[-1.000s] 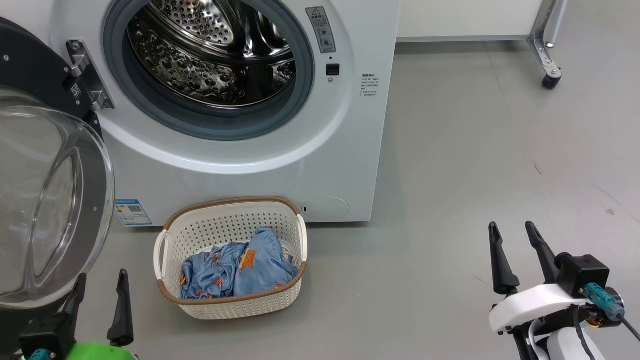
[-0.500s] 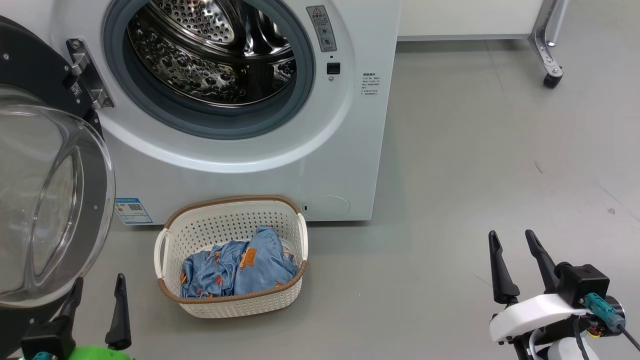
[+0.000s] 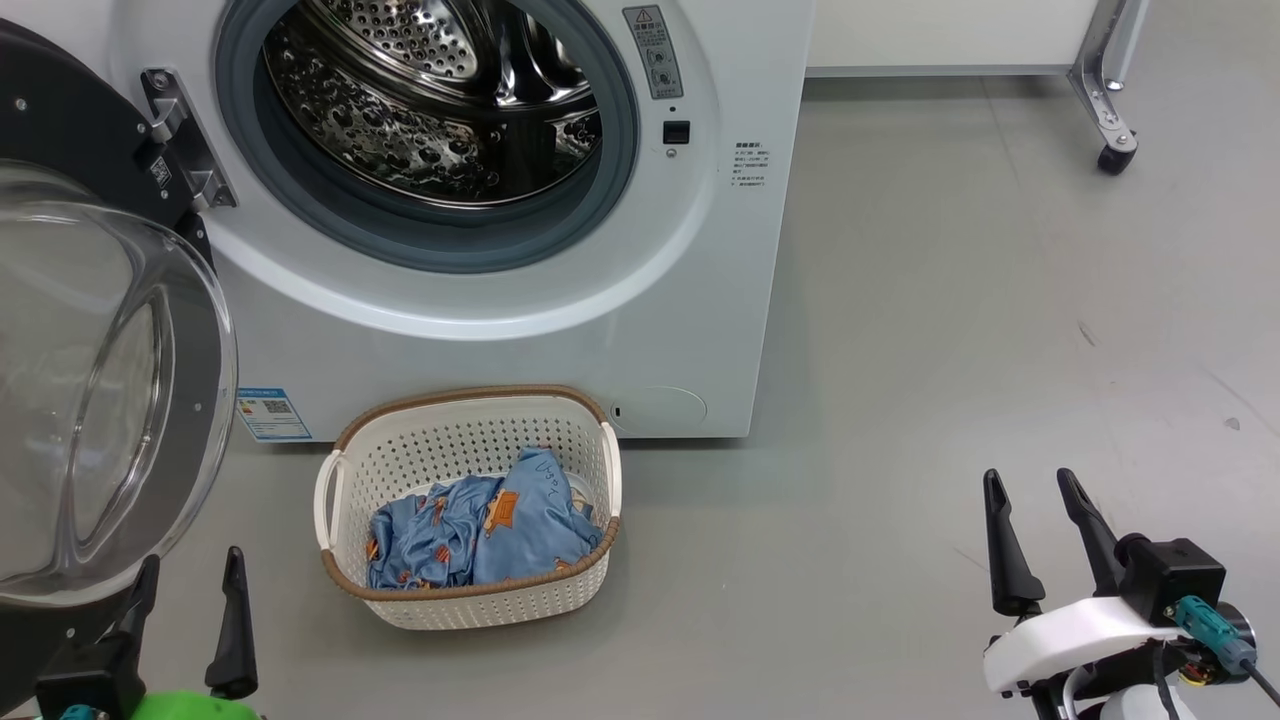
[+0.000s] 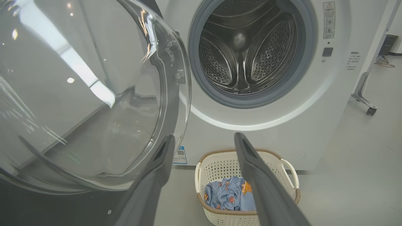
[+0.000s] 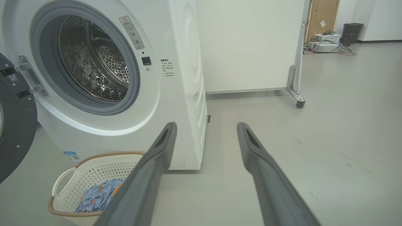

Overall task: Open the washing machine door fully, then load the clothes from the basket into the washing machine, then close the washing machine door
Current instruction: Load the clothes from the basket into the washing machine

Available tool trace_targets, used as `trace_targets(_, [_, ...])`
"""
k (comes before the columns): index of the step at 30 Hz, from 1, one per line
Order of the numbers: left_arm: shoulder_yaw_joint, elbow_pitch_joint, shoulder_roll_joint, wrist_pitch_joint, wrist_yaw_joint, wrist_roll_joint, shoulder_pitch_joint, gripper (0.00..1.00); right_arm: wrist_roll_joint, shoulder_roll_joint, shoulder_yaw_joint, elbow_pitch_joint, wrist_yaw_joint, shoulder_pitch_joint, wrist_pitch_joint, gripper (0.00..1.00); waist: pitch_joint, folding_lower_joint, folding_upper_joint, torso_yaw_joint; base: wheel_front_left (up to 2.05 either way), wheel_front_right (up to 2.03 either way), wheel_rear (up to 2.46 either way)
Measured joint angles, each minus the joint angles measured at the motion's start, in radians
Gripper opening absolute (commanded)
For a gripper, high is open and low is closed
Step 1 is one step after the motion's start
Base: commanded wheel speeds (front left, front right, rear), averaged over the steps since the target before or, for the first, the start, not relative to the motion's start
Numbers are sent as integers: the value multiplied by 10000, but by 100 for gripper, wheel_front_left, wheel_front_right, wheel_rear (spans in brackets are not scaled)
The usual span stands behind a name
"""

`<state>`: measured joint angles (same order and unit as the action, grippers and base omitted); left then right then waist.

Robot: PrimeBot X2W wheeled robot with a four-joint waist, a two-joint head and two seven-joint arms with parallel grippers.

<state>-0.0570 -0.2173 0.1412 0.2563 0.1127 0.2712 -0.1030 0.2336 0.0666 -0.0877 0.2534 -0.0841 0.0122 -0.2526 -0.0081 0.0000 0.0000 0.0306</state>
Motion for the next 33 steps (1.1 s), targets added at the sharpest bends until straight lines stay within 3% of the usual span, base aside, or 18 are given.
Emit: trace_targets(33, [-104, -17, -96, 0, 0, -240, 18, 100, 2, -38, 165, -33, -2, 80, 0, 100, 72, 0, 0, 209, 1, -1, 0])
